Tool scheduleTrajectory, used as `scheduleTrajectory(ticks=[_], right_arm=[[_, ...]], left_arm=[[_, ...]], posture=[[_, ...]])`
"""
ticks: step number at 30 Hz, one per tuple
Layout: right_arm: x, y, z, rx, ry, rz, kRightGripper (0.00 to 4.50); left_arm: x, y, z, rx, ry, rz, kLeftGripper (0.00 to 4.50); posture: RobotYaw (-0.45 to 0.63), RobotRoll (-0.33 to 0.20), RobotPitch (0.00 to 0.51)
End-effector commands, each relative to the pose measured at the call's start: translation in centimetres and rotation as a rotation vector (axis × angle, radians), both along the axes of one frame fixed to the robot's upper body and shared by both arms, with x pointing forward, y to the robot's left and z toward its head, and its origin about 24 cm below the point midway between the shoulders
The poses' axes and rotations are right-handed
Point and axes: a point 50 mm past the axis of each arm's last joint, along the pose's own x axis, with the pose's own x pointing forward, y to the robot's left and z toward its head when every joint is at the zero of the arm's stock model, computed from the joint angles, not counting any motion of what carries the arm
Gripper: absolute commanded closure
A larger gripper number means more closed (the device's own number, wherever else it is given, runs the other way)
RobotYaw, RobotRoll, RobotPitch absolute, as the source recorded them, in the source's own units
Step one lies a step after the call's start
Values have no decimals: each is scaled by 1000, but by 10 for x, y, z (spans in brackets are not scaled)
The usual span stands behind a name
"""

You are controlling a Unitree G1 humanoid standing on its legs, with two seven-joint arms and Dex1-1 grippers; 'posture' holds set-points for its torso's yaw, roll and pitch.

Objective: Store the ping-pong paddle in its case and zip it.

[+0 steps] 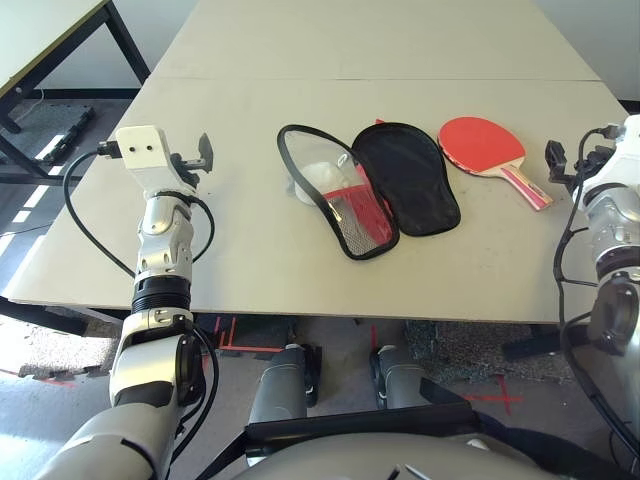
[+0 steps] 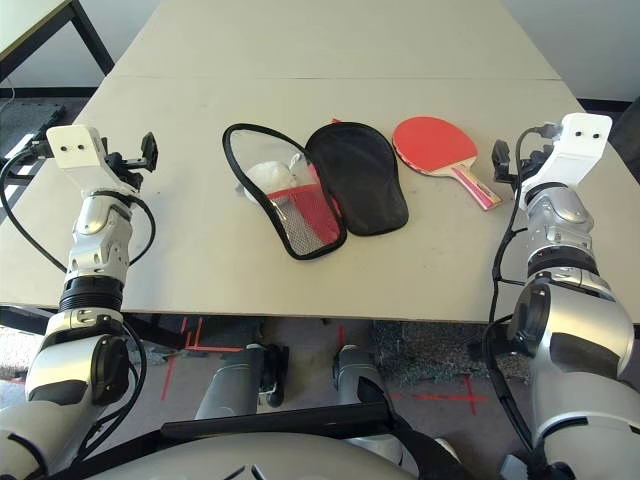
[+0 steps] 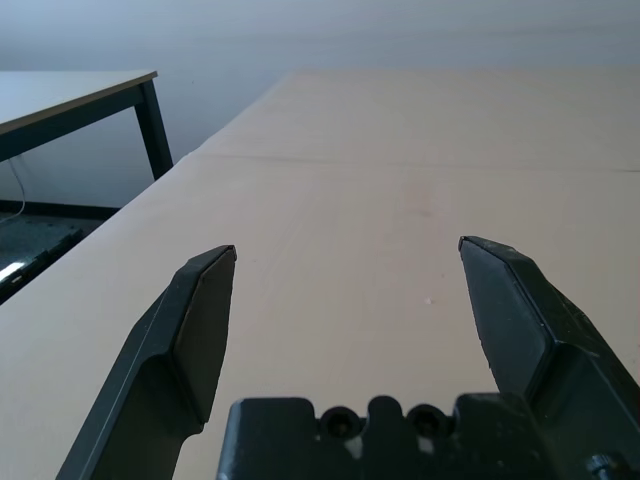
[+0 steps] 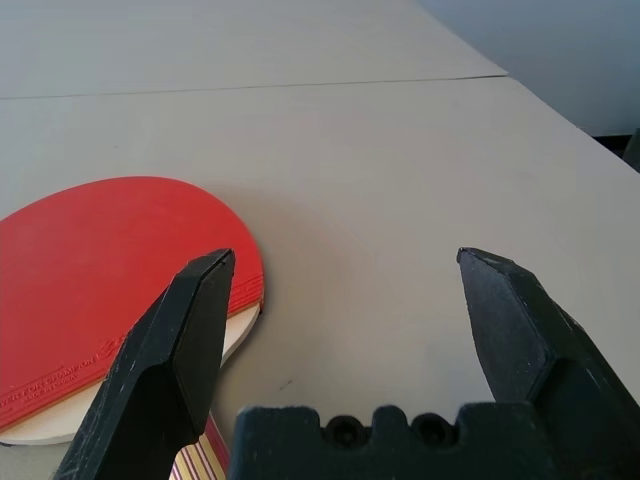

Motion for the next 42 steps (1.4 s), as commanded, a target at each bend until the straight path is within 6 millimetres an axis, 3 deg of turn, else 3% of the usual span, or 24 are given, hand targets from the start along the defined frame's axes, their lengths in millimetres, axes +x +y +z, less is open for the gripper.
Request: scheduleTrajectory(ticks=[1, 6, 10, 14, 19, 28, 31, 34, 42], right_arm=[[-1, 1, -7, 11, 19, 0, 46], [-1, 1, -7, 12, 21, 2, 46], [0, 3, -7, 12, 19, 12, 46], [4, 9, -4, -6, 18, 53, 46], [8, 18, -3, -39, 36, 138, 46], [17, 34, 6, -35, 134, 375, 46], [20, 34, 14, -23, 188, 409, 46], [24, 33, 35, -87, 297, 449, 46], [25, 27, 58, -156, 550, 401, 46]], left_arm=[[-3, 0, -7, 5, 25, 2, 0], [-2, 1, -2, 12, 17, 3, 0], [2, -4, 26, 92, -38, -61, 0], [3, -35, 60, 214, -47, -284, 0], [-8, -88, 81, 323, -13, -610, 0], [-24, -134, 79, 412, 55, -900, 0], [-25, -138, 78, 414, 63, -926, 0], [-25, -142, 74, 416, 70, -942, 0], [-28, -149, 69, 426, 77, -967, 0]], posture=[[54, 0, 130], [54, 0, 134], [57, 0, 135], [60, 0, 135], [60, 0, 135], [18, 0, 134], [9, 0, 133], [4, 0, 132], [6, 0, 130]])
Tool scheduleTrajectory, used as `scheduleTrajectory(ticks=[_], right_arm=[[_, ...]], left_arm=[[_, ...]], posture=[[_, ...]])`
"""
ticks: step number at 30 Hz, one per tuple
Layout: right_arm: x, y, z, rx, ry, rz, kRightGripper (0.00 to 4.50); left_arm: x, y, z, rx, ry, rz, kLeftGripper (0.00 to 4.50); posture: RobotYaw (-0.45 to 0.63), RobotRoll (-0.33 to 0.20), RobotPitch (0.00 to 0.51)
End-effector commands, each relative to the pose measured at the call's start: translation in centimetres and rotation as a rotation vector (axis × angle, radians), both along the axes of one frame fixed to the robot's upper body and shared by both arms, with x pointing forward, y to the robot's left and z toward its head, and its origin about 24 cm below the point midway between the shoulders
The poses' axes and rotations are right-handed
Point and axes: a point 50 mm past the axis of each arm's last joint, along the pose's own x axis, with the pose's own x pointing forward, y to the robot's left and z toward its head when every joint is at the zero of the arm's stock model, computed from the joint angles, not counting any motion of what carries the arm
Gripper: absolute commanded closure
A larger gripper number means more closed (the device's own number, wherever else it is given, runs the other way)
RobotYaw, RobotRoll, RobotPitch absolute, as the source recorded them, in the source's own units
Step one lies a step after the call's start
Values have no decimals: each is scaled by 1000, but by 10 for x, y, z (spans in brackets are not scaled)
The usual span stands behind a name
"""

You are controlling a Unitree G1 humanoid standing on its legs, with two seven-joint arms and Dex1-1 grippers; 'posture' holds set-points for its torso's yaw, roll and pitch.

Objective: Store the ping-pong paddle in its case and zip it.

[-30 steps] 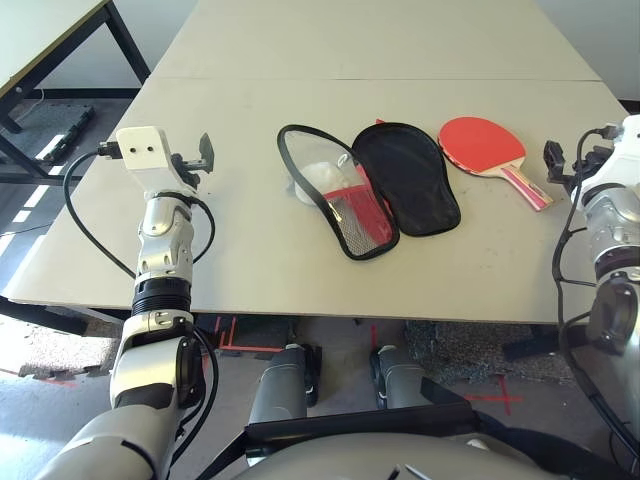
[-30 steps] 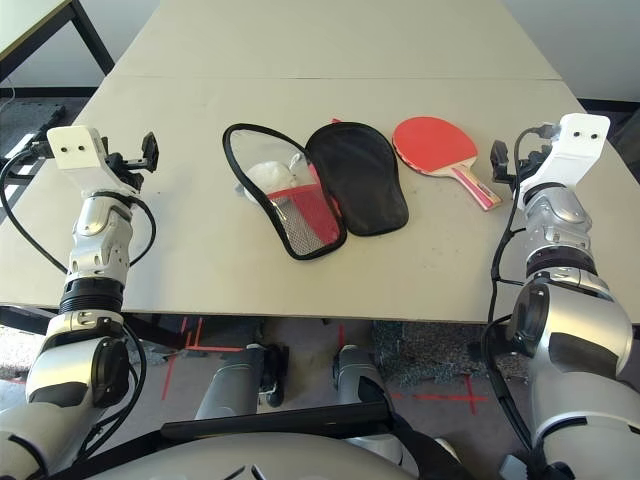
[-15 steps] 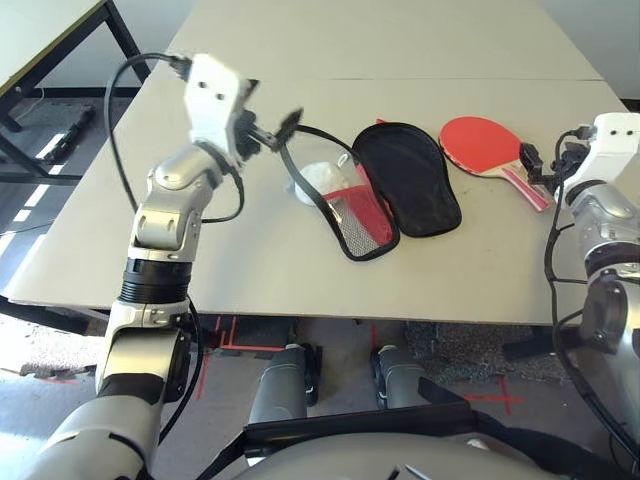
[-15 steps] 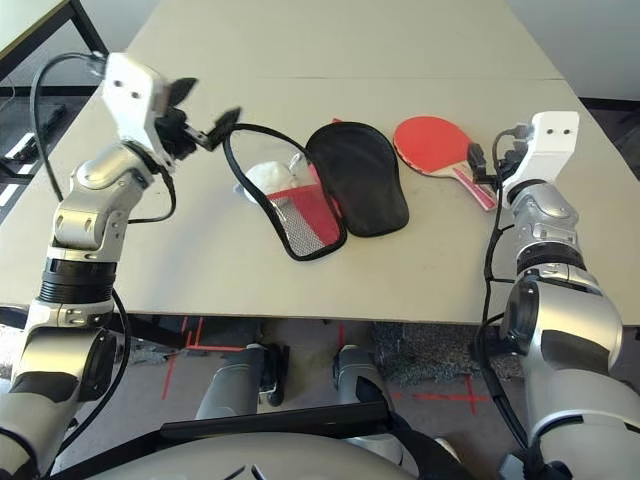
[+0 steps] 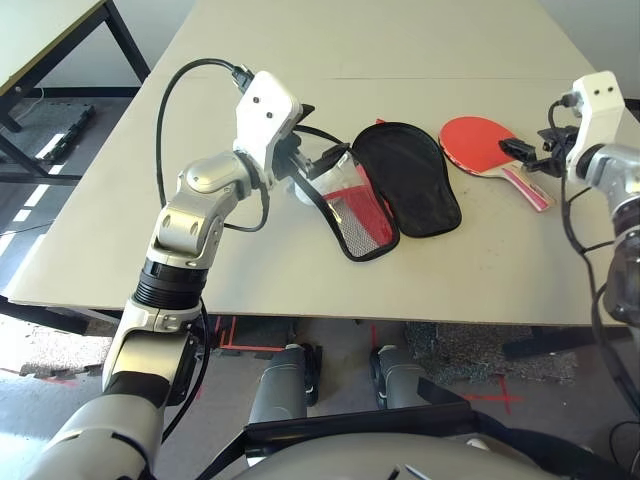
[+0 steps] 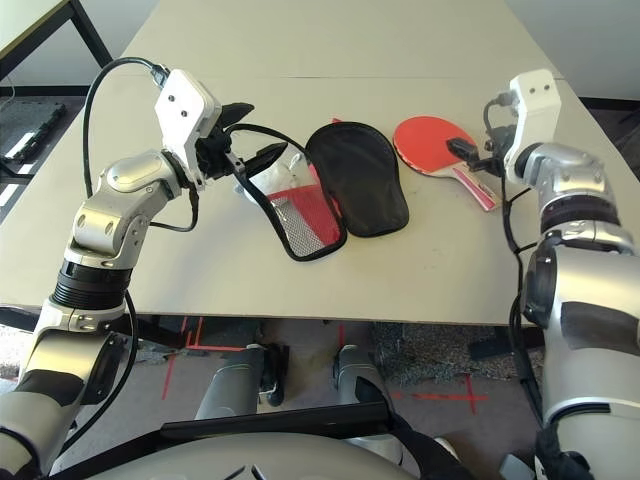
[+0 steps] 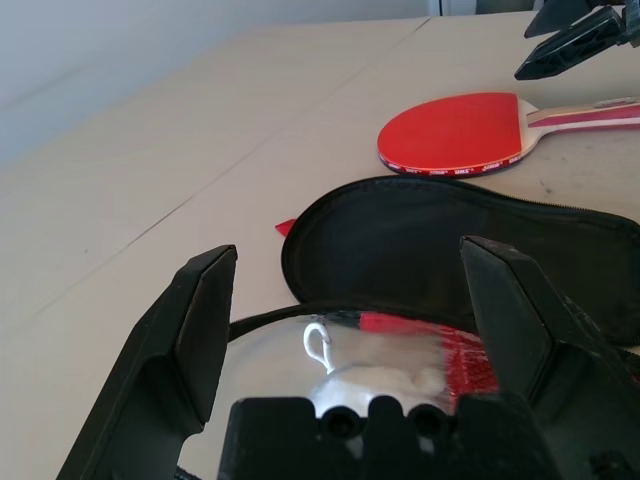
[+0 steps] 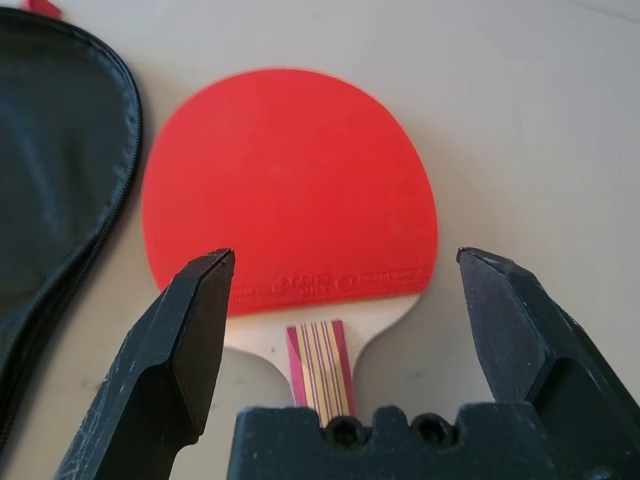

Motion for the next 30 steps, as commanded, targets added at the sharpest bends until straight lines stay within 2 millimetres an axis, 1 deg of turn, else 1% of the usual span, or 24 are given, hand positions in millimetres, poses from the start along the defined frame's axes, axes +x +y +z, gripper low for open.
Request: scheduleTrajectory(ticks=[1, 3, 7, 16, 21, 24, 30], right_arm=[[-4, -3, 1, -34, 125, -12, 46], [-5, -2, -2, -68, 194, -16, 46], [-6, -1, -8, -88, 244, -49, 46], [-4, 7, -29, -97, 287, -94, 46], [-7, 9, -46, -84, 315, -120, 46], [-10, 9, -53, -68, 335, -128, 638], [-11, 9, -57, -66, 343, -135, 2703]], left_arm=[[-4, -5, -4, 18, 1, -27, 0], [-5, -8, -5, 20, 0, -33, 0], [-7, -10, -5, 22, -1, -38, 0], [-12, -12, -6, 28, -3, -48, 0], [-13, -13, -7, 25, -1, -48, 0], [-13, -13, -7, 24, 2, -48, 0], [-13, -12, -7, 26, 3, -47, 0]], posture=[[8, 0, 130], [12, 0, 130], [22, 0, 129], [39, 0, 128], [40, 0, 131], [38, 0, 135], [37, 0, 136]])
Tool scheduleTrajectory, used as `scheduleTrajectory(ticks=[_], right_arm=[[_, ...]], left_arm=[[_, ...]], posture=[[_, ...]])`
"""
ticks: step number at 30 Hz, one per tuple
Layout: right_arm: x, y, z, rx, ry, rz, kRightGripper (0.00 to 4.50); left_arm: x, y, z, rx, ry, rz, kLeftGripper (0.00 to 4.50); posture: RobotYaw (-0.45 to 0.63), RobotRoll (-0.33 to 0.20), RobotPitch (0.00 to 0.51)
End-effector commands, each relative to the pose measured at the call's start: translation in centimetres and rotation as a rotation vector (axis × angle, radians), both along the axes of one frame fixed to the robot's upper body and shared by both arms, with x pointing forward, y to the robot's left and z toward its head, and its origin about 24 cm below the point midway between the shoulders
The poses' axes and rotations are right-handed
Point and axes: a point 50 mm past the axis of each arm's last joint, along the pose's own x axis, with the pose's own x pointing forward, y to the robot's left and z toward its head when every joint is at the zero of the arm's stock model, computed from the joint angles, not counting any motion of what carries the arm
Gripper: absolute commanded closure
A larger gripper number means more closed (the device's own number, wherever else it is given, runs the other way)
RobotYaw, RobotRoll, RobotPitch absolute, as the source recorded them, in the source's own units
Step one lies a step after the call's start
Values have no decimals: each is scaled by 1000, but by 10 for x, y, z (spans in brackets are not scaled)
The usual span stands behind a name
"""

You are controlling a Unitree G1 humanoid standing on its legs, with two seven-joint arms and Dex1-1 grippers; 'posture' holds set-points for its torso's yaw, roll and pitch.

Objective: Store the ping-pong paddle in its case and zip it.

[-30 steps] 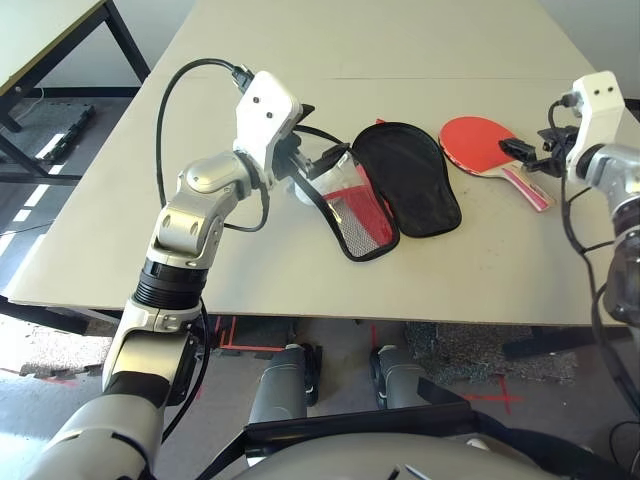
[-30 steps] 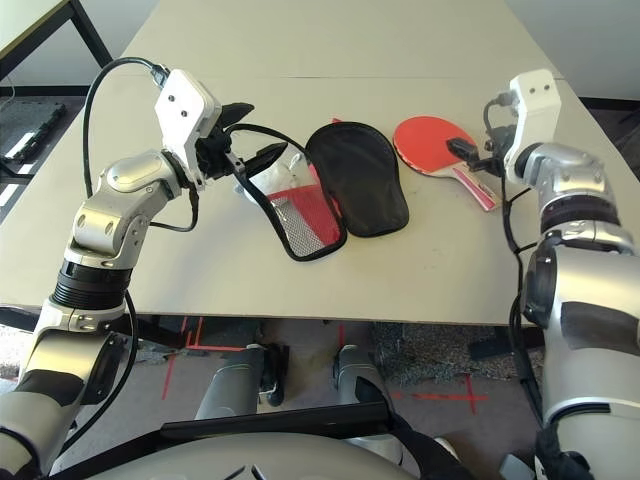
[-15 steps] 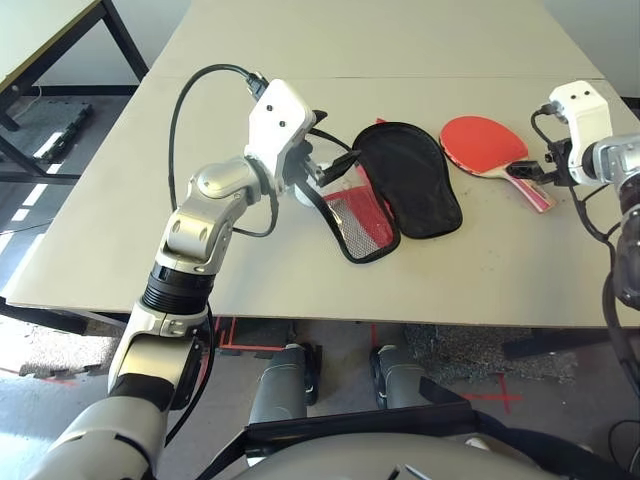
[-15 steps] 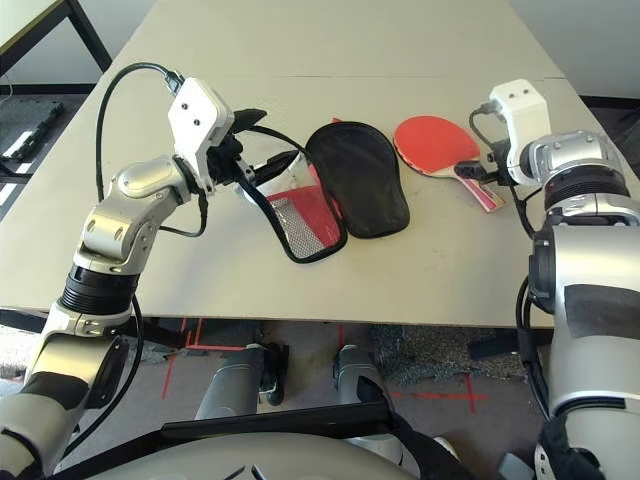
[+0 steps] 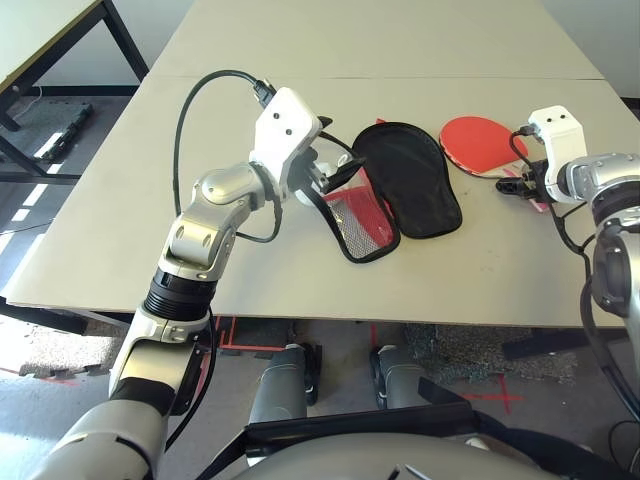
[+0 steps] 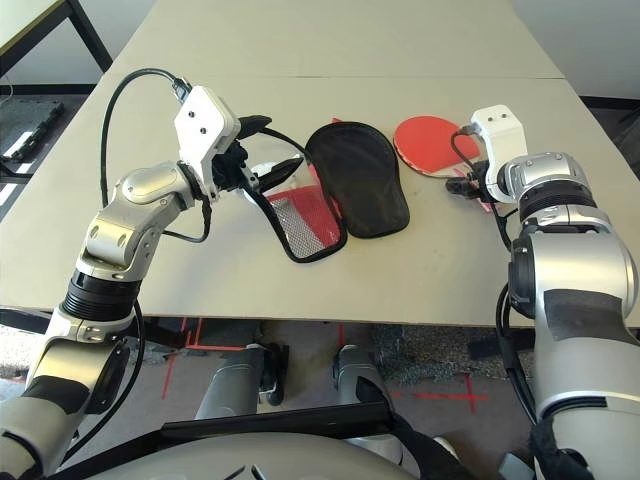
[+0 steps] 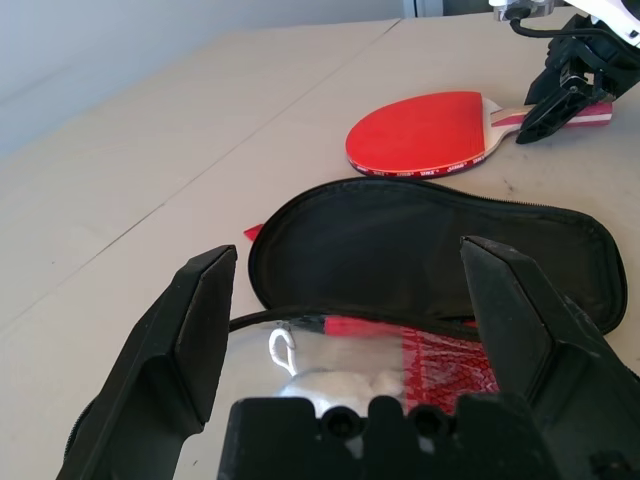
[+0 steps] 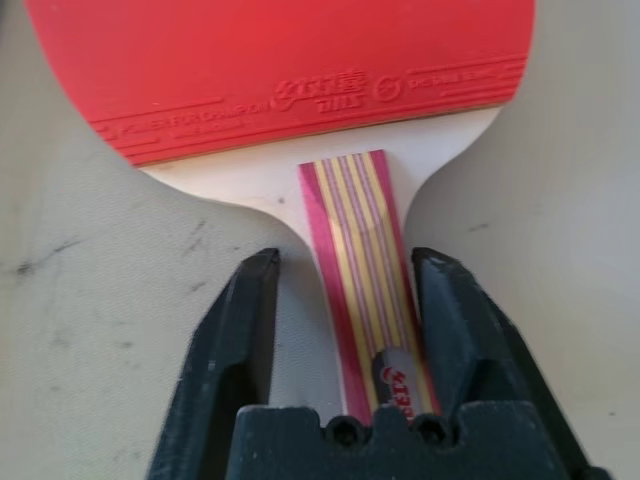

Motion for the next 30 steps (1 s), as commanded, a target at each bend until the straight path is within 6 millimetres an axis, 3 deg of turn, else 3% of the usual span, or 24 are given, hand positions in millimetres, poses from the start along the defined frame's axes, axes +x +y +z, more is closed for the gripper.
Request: scheduleTrajectory(ticks=[1, 3, 9, 16, 23, 30], right_arm=[[-5, -2, -12, 22, 32, -23, 3050], [-4, -3, -9, 16, 6, -20, 3427], [3, -2, 5, 7, -85, -23, 3435], [18, 17, 34, 70, -192, 59, 3435], [30, 63, 51, 196, -242, 114, 3435], [3, 124, 44, 278, -218, 153, 3436]], left_arm=[[-3, -1, -2, 15, 4, -6, 0], [-2, -1, -2, 17, 4, -4, 0], [-3, 1, -4, 20, 7, -1, 0], [-4, 1, -8, 25, 16, -2, 0], [-5, 1, -10, 27, 20, 2, 0], [-7, 4, -11, 29, 22, 15, 0]], posture=[[37, 0, 136], [39, 0, 136], [40, 0, 140], [35, 0, 144], [45, 0, 148], [58, 0, 153]])
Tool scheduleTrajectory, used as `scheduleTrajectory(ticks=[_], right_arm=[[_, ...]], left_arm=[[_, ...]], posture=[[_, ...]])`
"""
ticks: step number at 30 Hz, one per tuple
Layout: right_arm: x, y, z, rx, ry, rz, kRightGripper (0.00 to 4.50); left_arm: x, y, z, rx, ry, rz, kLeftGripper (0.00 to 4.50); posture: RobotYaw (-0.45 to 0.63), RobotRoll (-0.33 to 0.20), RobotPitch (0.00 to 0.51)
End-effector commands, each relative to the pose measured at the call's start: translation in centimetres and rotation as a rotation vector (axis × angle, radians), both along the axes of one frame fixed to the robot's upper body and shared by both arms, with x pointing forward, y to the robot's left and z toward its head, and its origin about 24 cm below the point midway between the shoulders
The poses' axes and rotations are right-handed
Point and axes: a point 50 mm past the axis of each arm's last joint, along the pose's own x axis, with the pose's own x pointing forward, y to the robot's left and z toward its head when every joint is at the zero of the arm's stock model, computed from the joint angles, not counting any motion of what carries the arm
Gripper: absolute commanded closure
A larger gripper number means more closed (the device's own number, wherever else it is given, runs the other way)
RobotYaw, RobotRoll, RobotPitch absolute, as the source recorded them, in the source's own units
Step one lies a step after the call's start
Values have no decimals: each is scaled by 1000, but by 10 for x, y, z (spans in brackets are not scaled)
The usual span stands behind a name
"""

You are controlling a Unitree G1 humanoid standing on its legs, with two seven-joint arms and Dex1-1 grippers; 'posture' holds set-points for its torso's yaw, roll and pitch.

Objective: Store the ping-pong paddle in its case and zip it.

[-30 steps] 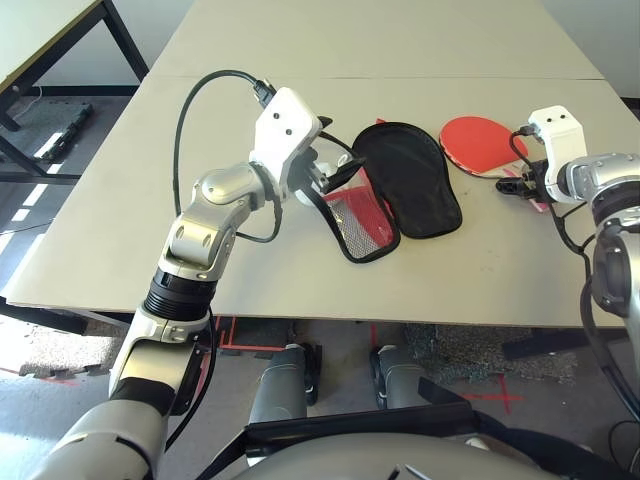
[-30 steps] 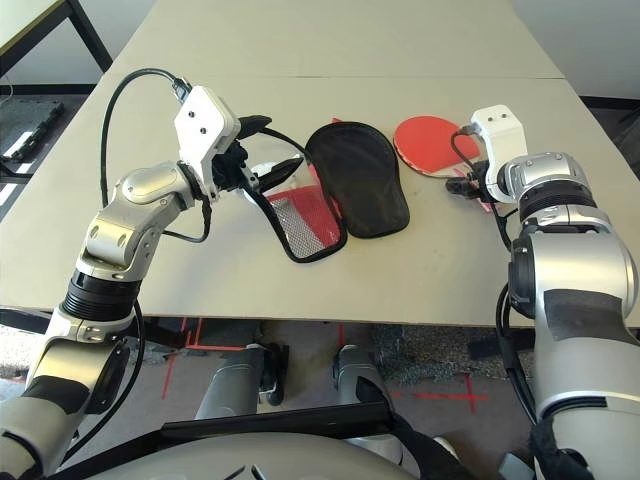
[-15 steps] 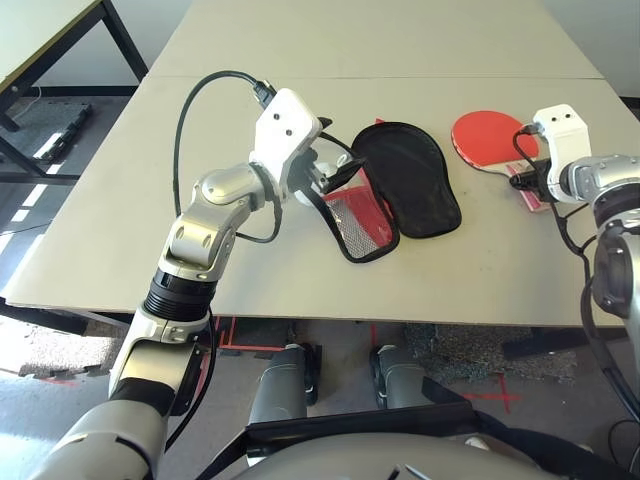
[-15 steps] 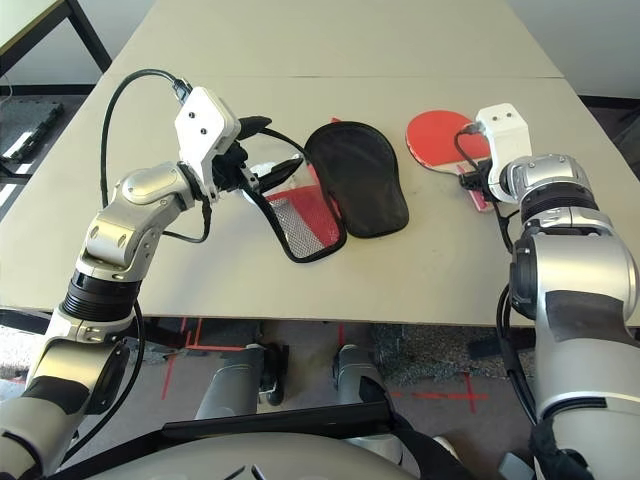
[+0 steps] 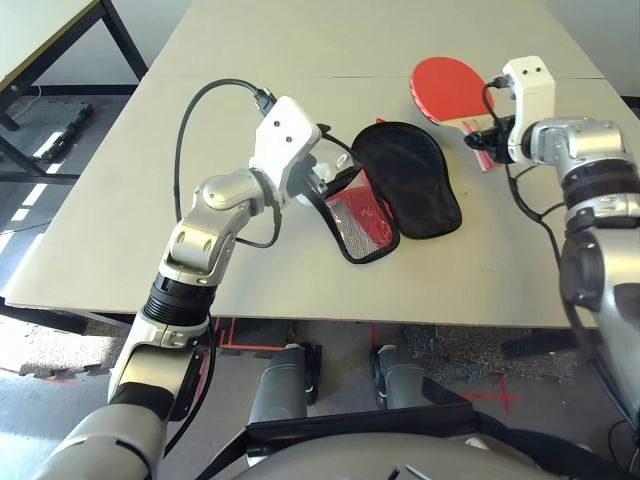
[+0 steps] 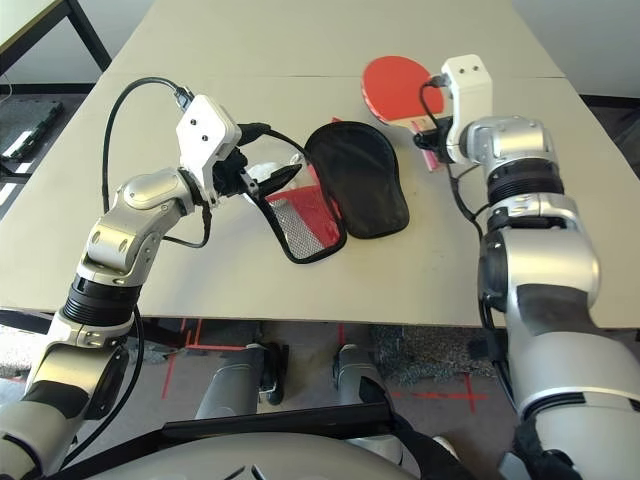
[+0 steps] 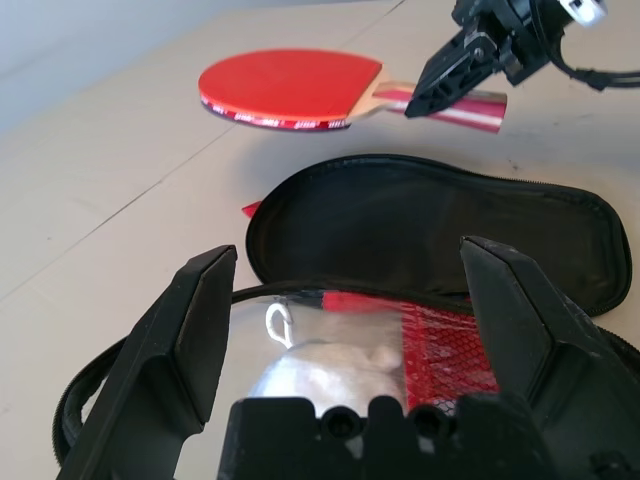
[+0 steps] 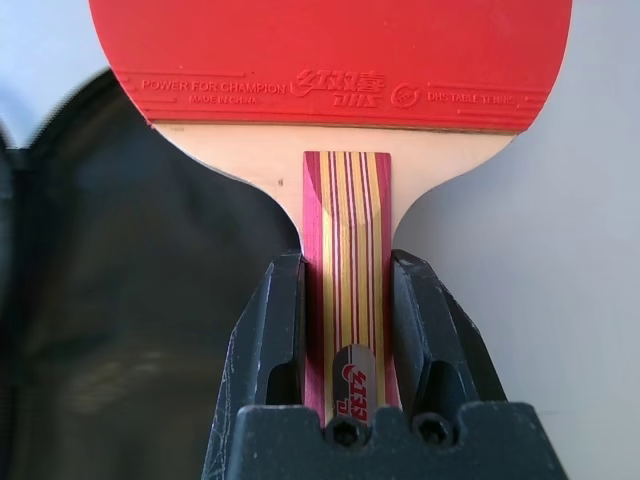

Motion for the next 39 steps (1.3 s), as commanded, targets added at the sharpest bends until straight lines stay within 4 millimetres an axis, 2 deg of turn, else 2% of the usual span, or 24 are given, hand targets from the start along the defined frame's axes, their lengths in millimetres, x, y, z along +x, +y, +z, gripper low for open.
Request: scheduleTrajectory(ticks=[1, 5, 10, 21, 29, 33, 39], right_arm=[[-17, 23, 3, 37, 13, 0, 3436], [-31, 42, -4, 36, 35, 1, 3436], [-37, 51, -10, 6, 52, -58, 3436], [-45, 53, -29, -62, 135, -107, 3436], [-50, 57, -36, -85, 169, -74, 3436], [-54, 55, -47, -99, 199, -75, 3436], [-53, 51, -48, -101, 203, -112, 3436]], left_arm=[[-3, 2, -3, 16, 9, 7, 0], [-3, 2, -3, 16, 10, 11, 0], [-3, 2, -3, 14, 10, 16, 0], [-3, 1, -3, 10, 8, 17, 0], [-3, 2, -4, 10, 6, 23, 0], [-4, 2, -4, 9, 6, 23, 0], [-3, 1, -4, 10, 5, 20, 0]], posture=[[61, 0, 154], [66, 0, 156], [73, 0, 157], [76, 0, 157], [83, 0, 155], [83, 0, 152], [77, 0, 149]])
